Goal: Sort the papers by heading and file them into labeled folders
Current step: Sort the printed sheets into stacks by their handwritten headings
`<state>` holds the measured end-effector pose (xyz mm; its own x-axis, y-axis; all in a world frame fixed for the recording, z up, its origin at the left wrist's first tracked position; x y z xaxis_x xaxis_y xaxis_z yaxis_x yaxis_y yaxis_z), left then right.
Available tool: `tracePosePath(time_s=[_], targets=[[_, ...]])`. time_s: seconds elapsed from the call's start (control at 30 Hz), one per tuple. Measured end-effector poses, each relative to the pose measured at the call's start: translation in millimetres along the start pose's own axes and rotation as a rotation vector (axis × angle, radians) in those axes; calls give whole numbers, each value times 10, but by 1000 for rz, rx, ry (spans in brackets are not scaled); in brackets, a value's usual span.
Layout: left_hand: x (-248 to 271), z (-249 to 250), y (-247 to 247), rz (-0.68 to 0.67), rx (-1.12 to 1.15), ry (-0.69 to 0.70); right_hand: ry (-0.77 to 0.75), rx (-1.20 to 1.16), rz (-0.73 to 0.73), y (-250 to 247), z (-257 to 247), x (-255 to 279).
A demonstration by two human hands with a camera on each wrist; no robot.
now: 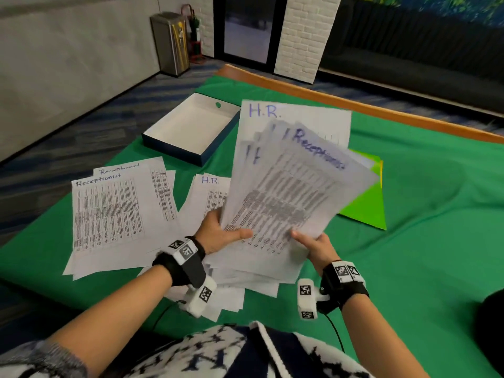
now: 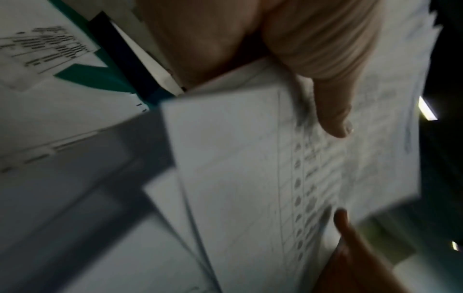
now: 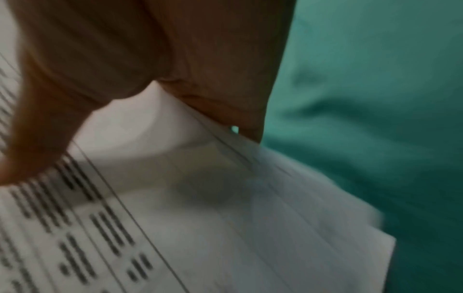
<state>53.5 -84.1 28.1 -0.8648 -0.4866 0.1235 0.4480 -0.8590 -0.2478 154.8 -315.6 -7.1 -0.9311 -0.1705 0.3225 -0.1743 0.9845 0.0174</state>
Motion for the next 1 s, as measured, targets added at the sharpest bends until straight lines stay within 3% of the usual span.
tracePosePath(time_s=[0.13,0.33,0.53,0.83,1.0], targets=[[-54,-88,20,14,-111,-28,-145,-6,13,91,-239,-8],[-13,604,-142,64,8,267,-258,21,-23,55,-449,-32],[35,903,-143,112,69,408,-379,-49,-3,213,-639,64],[70,794,-232,171,246,426,-424,-54,-59,231,-724,173],[-13,666,-191,159,201,303,-340,15,-70,220,-449,92]])
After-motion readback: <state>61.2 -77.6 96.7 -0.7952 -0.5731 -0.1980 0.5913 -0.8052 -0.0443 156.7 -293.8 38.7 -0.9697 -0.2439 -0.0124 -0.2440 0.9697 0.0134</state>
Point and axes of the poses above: each hand's wrist, its own x-axis away from the middle knuckle, its own y-axis out of the palm, z = x × y, the point moved 3 cm from there along -x, towards the middle knuckle, and after that the axes turned 11 degrees about z, right-handed, at the moved point
